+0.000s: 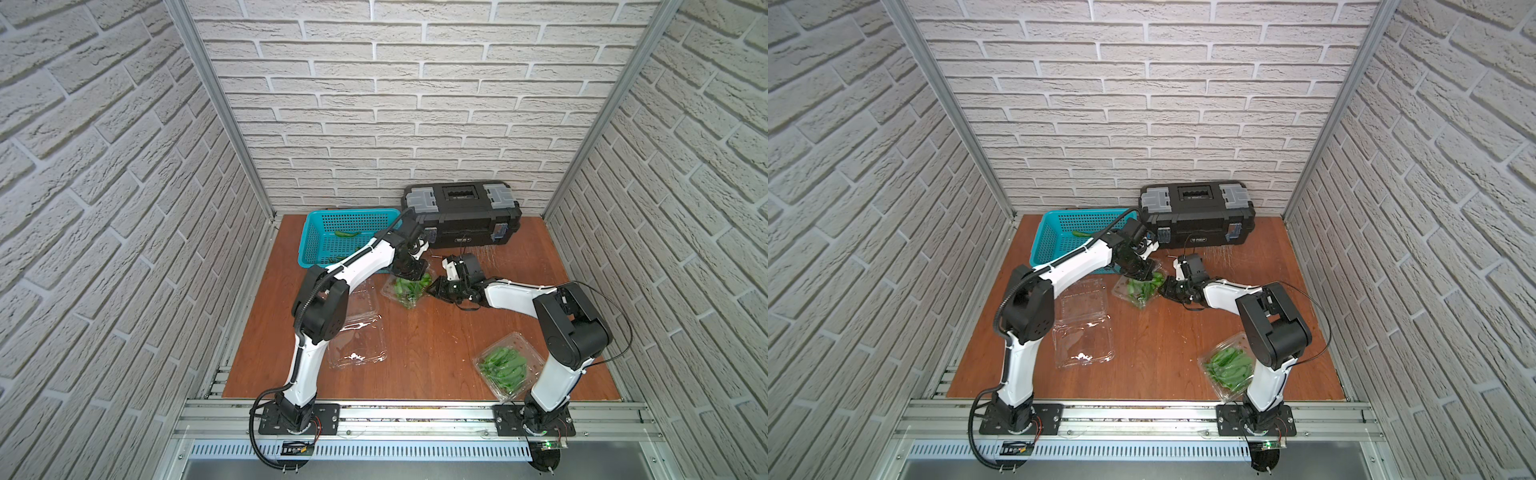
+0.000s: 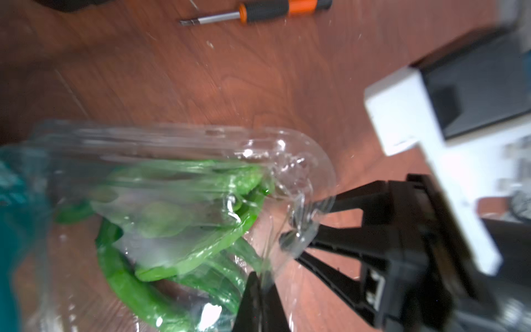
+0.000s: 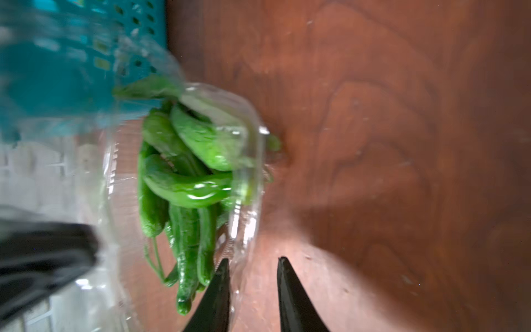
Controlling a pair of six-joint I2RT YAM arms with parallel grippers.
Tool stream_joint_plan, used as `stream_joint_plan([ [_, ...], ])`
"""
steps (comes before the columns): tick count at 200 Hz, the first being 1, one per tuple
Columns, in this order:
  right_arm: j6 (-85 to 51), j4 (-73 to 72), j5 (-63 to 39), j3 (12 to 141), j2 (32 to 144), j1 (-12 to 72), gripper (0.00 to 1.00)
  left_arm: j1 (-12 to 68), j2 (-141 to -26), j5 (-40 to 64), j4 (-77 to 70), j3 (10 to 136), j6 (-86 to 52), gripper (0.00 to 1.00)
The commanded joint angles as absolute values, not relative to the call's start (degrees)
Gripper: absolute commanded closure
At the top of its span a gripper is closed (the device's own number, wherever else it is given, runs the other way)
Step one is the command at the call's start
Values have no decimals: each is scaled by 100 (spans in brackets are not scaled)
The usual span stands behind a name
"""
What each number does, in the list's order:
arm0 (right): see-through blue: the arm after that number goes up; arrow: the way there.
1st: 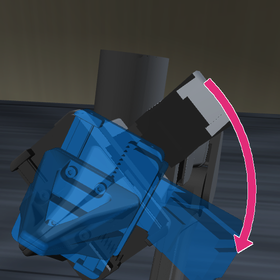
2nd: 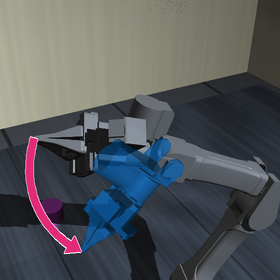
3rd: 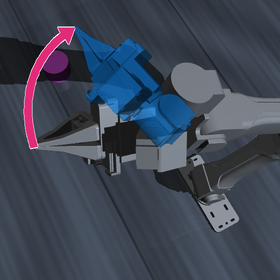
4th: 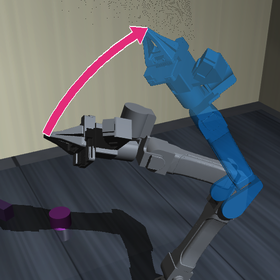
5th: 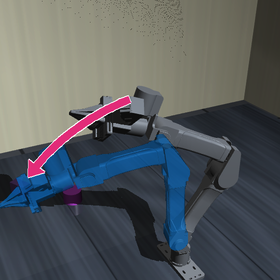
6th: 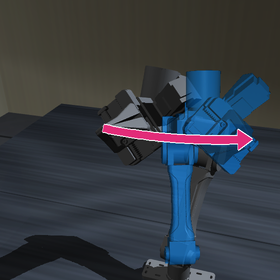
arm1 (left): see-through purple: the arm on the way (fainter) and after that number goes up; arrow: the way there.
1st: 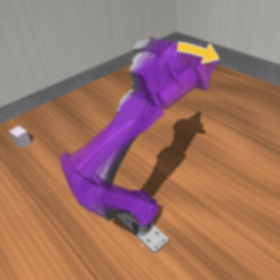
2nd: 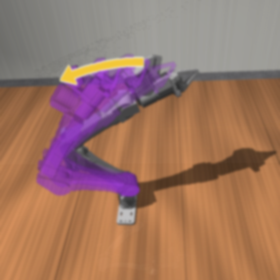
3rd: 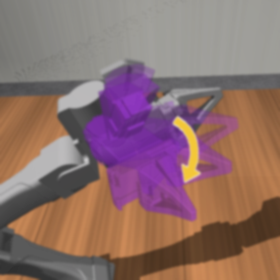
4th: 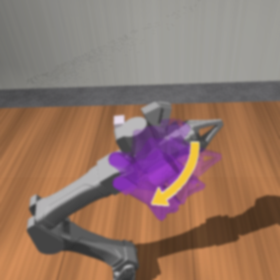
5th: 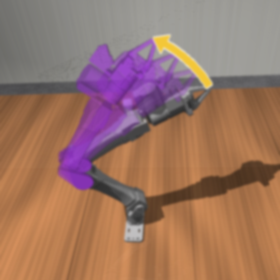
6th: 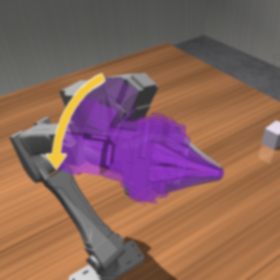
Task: Take small green peppers out of containers
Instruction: Open the packing box at the center of the board.
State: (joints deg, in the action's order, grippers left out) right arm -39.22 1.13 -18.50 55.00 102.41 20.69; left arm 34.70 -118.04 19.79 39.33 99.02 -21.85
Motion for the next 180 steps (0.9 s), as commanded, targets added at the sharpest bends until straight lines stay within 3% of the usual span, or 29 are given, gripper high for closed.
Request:
stream_joint_plan([
  [1,-3589,1147,-930,5510,10163,1921,71,3238,-11462,2540,3275,9502,-2539,100],
  [60,-3279,1958,-264,5853,10032,1761,71,3150,-10948,3076,3129,8977,-2280,100],
  [81,-3098,2335,115,5952,9838,1616,71,3153,-10763,3414,3307,8810,-2108,81],
  [102,-2792,2587,386,6056,9586,1556,70,3130,-10492,3475,3316,8476,-2054,75],
  [112,-2614,2677,412,6130,9471,1563,70,3113,-10327,3413,3263,8283,-2048,67],
  [125,-2483,2772,417,6211,9306,1563,70,3071,-10079,3212,3164,8021,-2058,48],
  [163,-2162,2767,153,6258,8776,1599,70,2977,-9298,2381,2550,7127,-2231,3],
  [180,-2050,2779,-167,6258,8709,1648,70,2980,-9132,1746,2476,6943,-2261,2],
])
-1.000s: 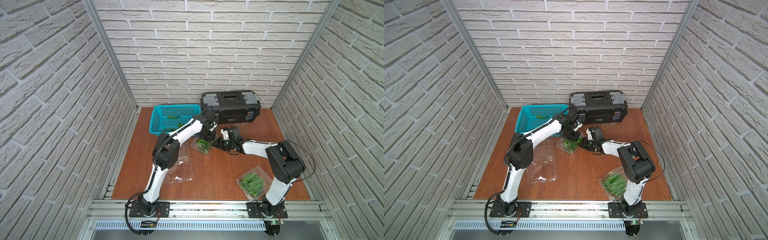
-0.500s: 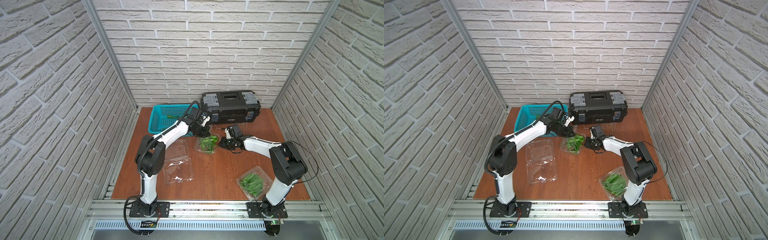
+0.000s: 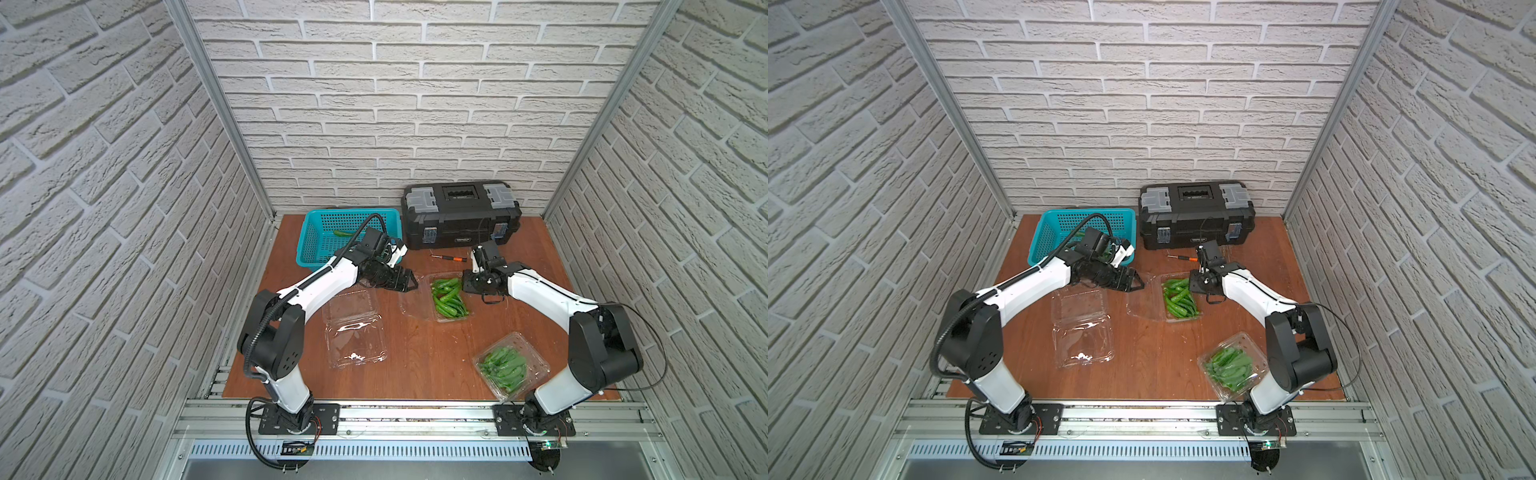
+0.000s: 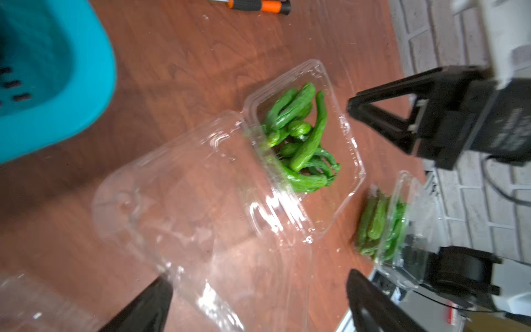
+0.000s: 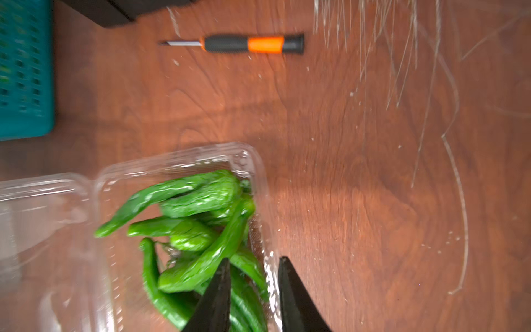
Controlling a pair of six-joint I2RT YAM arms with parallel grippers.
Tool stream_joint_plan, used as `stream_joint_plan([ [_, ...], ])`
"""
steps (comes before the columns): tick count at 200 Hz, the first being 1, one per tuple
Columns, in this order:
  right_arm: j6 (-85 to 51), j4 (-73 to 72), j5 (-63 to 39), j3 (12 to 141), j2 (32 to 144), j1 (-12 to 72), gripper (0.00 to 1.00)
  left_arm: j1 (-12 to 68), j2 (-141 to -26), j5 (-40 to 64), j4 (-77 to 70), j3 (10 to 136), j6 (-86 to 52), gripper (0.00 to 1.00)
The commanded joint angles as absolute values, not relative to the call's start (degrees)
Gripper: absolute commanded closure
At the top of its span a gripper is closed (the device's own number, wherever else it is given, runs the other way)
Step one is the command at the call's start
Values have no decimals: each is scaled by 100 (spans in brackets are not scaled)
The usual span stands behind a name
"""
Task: Take small green peppers out of containers
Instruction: Open the packing box at the center of the board, then pick up the green pepper from the packing box.
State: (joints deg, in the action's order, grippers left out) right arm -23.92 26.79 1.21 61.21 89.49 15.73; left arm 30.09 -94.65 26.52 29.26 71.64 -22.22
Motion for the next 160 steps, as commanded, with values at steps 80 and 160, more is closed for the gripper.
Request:
stream_joint_plan([
  [80,-3148,2417,-842,5990,9313,1792,69,3067,-8746,-171,1601,6611,-2867,2],
  [160,-3559,2124,-971,6121,9995,1819,66,3081,-8973,-105,1591,6749,-2958,2],
])
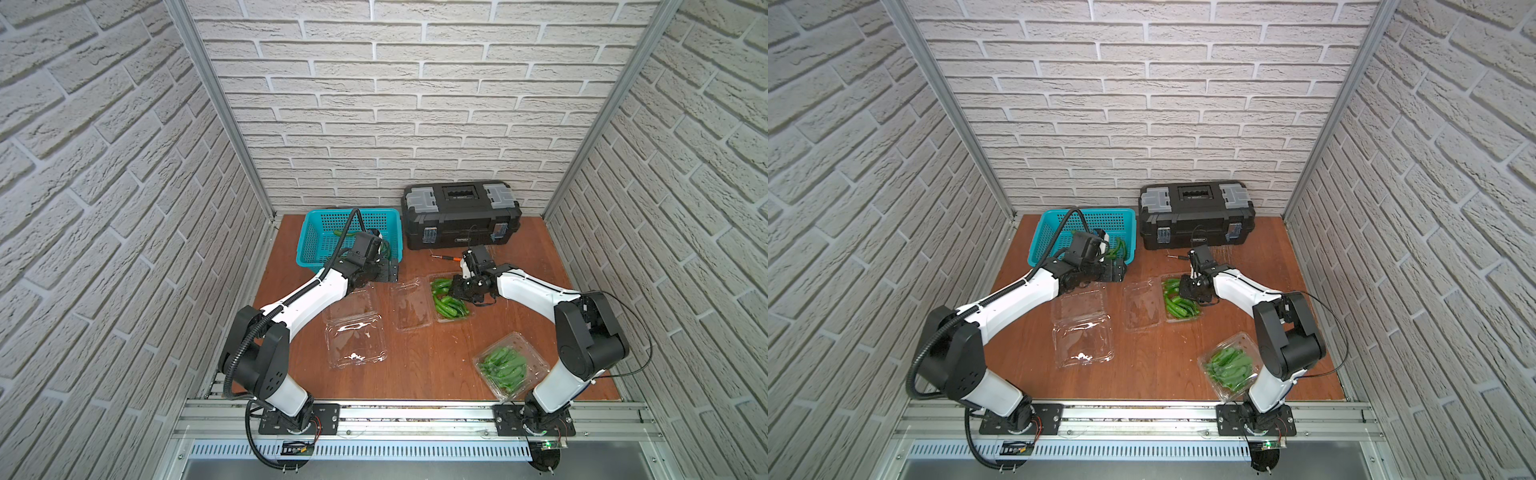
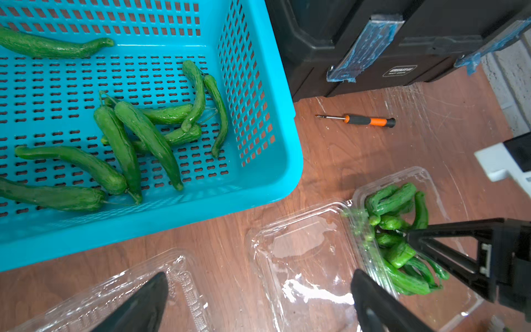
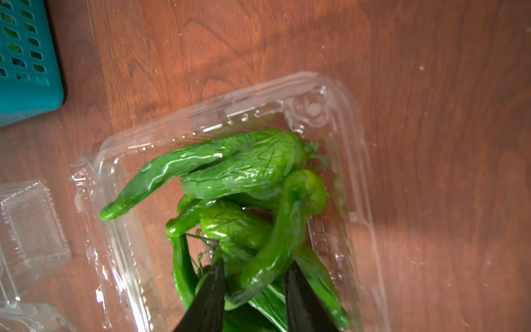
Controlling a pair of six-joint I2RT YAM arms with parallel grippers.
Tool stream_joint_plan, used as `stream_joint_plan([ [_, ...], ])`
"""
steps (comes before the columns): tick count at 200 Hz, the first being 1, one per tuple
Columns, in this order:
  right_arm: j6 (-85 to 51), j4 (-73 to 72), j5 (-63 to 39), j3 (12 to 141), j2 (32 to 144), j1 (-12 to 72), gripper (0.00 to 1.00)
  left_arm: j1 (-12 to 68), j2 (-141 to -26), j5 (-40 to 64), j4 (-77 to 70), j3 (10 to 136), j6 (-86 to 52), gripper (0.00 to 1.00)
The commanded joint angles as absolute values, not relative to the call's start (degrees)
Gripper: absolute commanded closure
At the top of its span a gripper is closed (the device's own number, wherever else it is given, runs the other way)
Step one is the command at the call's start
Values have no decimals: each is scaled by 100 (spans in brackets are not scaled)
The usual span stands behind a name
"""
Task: Take small green peppers out of containers
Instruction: Pick up the green pepper from the packing box.
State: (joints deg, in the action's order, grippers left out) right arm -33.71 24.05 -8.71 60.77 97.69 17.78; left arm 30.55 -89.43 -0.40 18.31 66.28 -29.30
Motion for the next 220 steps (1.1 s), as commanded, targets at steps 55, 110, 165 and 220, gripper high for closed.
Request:
stream_joint_plan([
  [55,-3467,2119,-969,6013,9655,1837,86,3059,-8897,-292,1528,6654,-3047,2],
  [110,-3060,2264,-1114,6311,8820,1943,86,2919,-8722,-660,1333,6423,-3304,2],
  [165,-2928,1800,-1951,7992,9801,2461,85,2584,-8143,-1322,1326,5953,-3755,2],
  [220,-3402,875,-2637,9973,11280,2671,85,2395,-7564,-1647,1649,5692,-3774,2],
])
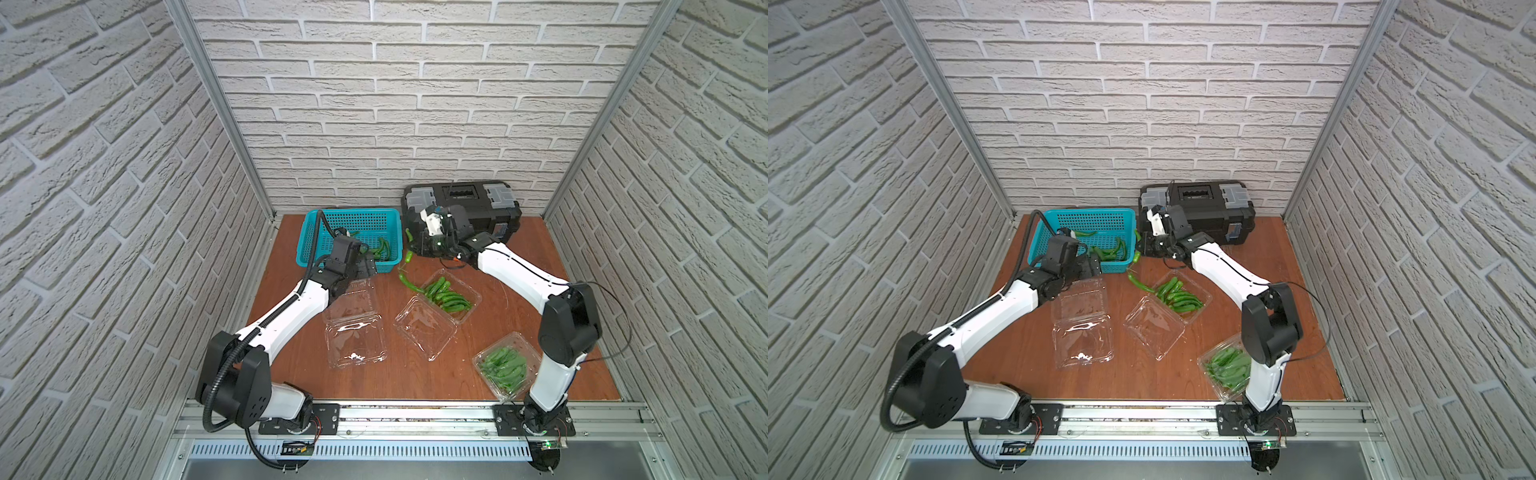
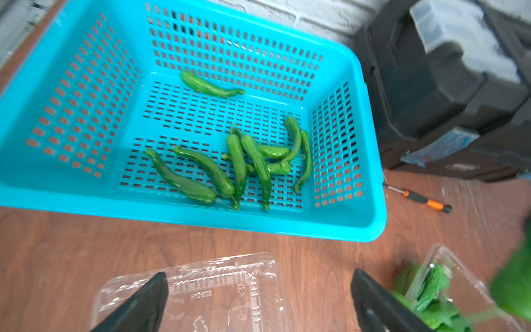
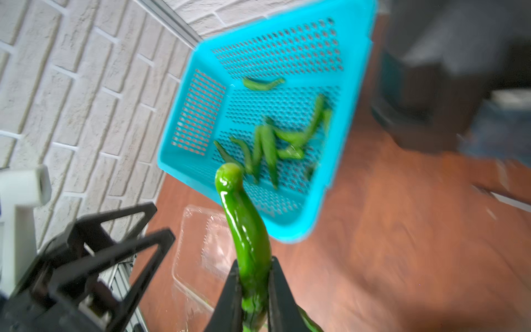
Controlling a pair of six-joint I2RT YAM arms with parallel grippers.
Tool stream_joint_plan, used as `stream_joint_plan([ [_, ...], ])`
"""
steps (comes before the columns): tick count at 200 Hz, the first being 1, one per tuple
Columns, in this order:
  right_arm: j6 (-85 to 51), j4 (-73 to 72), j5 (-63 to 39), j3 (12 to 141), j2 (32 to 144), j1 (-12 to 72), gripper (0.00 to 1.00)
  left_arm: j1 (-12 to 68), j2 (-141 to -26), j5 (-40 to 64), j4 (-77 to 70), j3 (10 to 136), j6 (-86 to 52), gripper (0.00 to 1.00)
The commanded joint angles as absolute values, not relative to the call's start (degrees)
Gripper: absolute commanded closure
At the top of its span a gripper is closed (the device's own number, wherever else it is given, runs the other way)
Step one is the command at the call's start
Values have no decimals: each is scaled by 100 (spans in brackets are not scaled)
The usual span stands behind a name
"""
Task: Take small green peppers out of containers
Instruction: Pick up the green pepper from the packing box, then place the green pepper in the basket, then pick up the green pepper from the packing box.
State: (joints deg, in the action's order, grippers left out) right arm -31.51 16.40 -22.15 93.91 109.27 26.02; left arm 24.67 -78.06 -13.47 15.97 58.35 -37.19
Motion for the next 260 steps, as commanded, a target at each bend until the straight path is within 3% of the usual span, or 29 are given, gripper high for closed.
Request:
stream_joint_plan([
  [1,-3419,855,-2646,10001,11287,2671,85,2393,-7552,-1650,1660,5689,-3777,2],
  [51,-4164,62,-2511,11113,12600,2722,84,2350,-7322,-1634,1727,5605,-3709,2],
  [113,-3935,-31,-446,11738,13184,2733,82,2352,-7447,-1338,1860,5782,-3638,2],
  [143,-3616,608,-496,12513,13641,2792,77,2364,-7588,-1149,1864,5859,-3699,2],
  [158,-3483,699,-673,12521,13655,2837,71,2400,-7655,-1070,1847,5901,-3650,2],
  [183,-3373,486,-861,11892,13117,2835,66,2495,-7845,-735,1756,6056,-3399,2],
  [222,-3093,308,-569,9660,11290,2692,66,3087,-8655,384,1795,6748,-2397,2],
  [260,-3171,1841,296,7901,9768,2173,67,3963,-10091,1278,2827,8246,-1032,2],
])
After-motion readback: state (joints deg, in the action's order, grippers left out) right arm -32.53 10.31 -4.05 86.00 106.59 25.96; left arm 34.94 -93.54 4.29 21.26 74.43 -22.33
